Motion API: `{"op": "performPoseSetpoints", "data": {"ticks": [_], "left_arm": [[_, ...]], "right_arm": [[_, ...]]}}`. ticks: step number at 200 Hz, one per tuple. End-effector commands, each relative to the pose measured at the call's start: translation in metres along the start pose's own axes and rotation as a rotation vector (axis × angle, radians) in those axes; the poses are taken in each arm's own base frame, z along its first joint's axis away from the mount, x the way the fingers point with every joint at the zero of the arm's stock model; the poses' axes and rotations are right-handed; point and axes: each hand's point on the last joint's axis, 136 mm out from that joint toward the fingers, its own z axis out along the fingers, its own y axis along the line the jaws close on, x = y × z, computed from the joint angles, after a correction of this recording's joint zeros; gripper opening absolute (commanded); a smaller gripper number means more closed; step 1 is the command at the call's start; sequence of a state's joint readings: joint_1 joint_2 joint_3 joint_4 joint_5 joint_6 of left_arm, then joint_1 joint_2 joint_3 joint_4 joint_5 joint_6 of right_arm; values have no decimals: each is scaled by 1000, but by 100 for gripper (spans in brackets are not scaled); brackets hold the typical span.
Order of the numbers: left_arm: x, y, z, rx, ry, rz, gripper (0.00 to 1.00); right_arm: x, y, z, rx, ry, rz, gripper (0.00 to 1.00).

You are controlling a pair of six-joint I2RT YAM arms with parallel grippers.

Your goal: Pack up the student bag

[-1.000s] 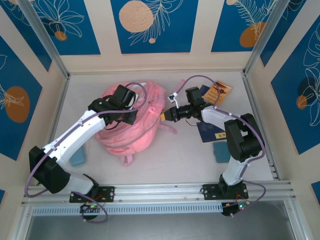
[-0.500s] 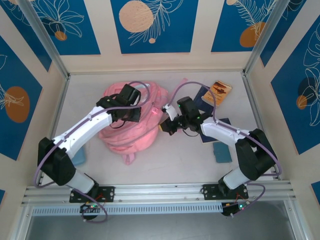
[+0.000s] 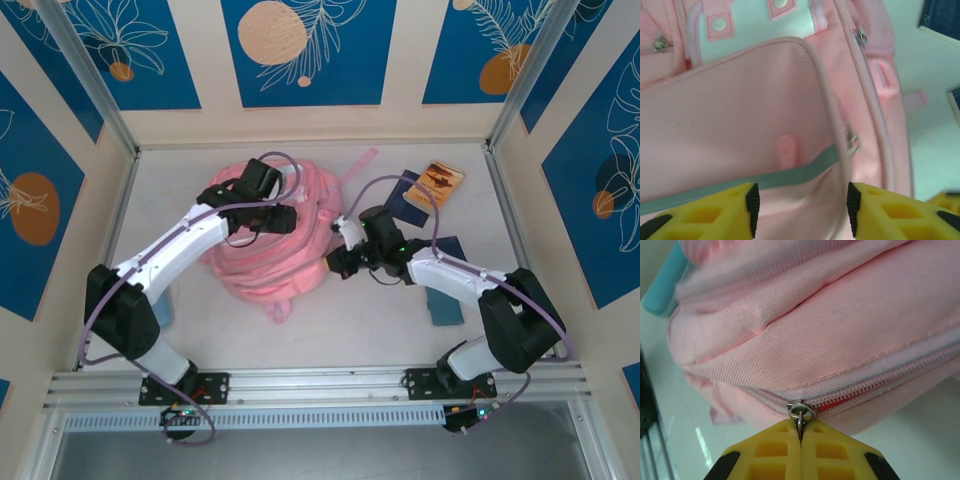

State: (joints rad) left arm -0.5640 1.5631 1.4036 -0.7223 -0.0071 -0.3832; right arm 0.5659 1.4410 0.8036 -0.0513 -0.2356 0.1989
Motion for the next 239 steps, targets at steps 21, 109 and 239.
{"op": "performPoseSetpoints", "data": {"ticks": [21, 109, 239], "left_arm": [[14, -20, -28, 149, 18, 252, 62], [29, -73, 20, 269, 120, 416, 53], [34, -103, 35, 409, 136, 378, 34]], "right_arm": [[-51, -17, -26, -4, -126, 54, 0], [-69, -28, -30, -29, -124, 84, 0], [-62, -31, -26, -35, -103, 105, 0]]}}
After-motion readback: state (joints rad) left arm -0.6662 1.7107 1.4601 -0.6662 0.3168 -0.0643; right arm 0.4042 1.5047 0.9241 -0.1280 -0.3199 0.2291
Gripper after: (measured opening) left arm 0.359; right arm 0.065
